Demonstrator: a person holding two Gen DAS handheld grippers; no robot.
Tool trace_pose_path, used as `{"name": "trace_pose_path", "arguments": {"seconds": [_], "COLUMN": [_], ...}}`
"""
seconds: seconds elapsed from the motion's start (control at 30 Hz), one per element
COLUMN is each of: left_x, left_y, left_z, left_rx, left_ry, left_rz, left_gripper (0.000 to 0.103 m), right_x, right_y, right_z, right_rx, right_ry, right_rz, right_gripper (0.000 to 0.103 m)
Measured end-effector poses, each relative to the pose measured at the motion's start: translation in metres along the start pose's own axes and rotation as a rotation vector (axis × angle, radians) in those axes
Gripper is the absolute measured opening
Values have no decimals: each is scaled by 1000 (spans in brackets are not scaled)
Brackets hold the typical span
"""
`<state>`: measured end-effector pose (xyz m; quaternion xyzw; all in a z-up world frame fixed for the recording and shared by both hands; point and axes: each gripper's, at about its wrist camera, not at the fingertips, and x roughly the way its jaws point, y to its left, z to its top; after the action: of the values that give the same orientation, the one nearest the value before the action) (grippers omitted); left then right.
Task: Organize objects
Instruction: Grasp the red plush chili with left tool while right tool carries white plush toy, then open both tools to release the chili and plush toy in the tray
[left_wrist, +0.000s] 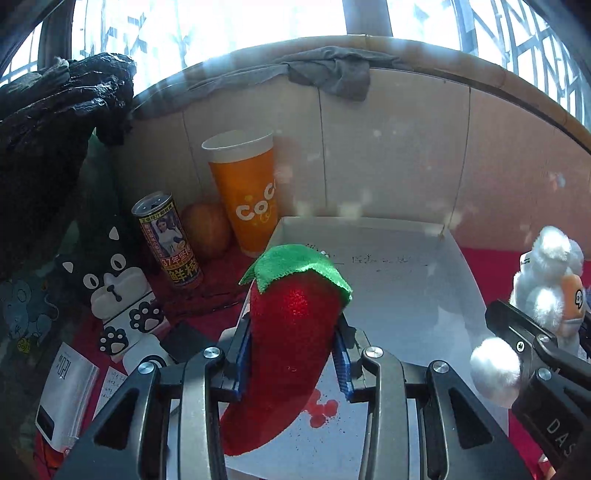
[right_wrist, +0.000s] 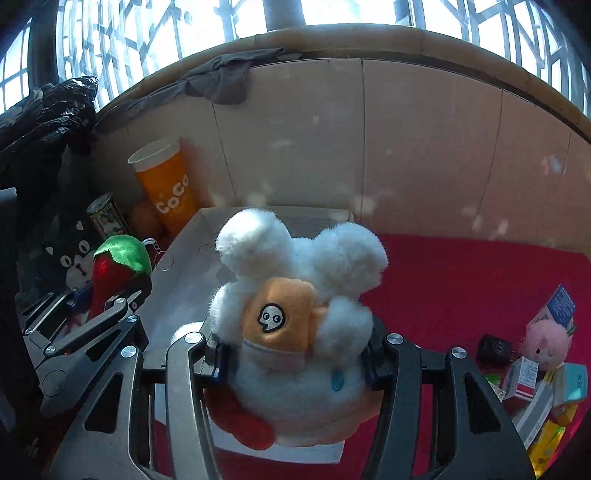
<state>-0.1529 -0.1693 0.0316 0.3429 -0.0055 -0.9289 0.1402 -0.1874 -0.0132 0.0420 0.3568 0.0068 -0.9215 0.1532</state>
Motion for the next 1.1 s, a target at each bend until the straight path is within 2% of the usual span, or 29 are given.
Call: {"name": "trace_pose_path", "arguments": {"seconds": [0.37, 0.4, 0.47, 0.5, 0.53, 0.6, 0.63, 0.67, 0.8, 0.83, 0.9, 1.0, 1.1], "left_x": [41, 43, 45, 44, 43, 36, 32, 29, 11, 5, -8, -35, -69], "left_y": [-2, -2, 0, 1, 1, 7, 12, 18, 32, 33, 32, 36, 42], "left_z": [4, 4, 4, 4, 3, 4, 4, 5, 3, 2, -1, -8, -15], "left_rx": [22, 16, -6, -17, -26, -50, -69, -90, -136, -136, -129, -147, -179], "left_ry": [62, 63, 62, 57, 41, -7, -29, -42, -78, -89, -112, -155, -225], "left_rz": [34, 27, -5, -28, -35, -24, -23, -9, -19, -25, -42, -119, -274], "left_gripper": [46, 50, 70, 85, 86, 89, 100, 103, 103, 103, 103, 103, 103], "right_x": [60, 61, 62, 64, 65, 64, 61, 57, 38, 32, 16, -19, -74], "right_y": [-6, -6, -8, -9, -10, -12, -14, -16, -19, -21, -23, -29, -50], "right_z": [5, 5, 3, 3, 2, 0, -2, -3, -7, -9, -13, -23, -40], "right_rx": [26, 29, 39, 42, 40, 41, 44, 48, 68, 80, 101, 125, 166], "right_ry": [72, 71, 74, 77, 83, 75, 57, 36, 2, -2, -23, -63, -137], "right_rz": [-26, -24, -9, 1, 14, 19, 15, 15, 20, 34, 67, 117, 195], "right_gripper": [54, 54, 55, 56, 57, 73, 85, 87, 91, 101, 103, 103, 103]}}
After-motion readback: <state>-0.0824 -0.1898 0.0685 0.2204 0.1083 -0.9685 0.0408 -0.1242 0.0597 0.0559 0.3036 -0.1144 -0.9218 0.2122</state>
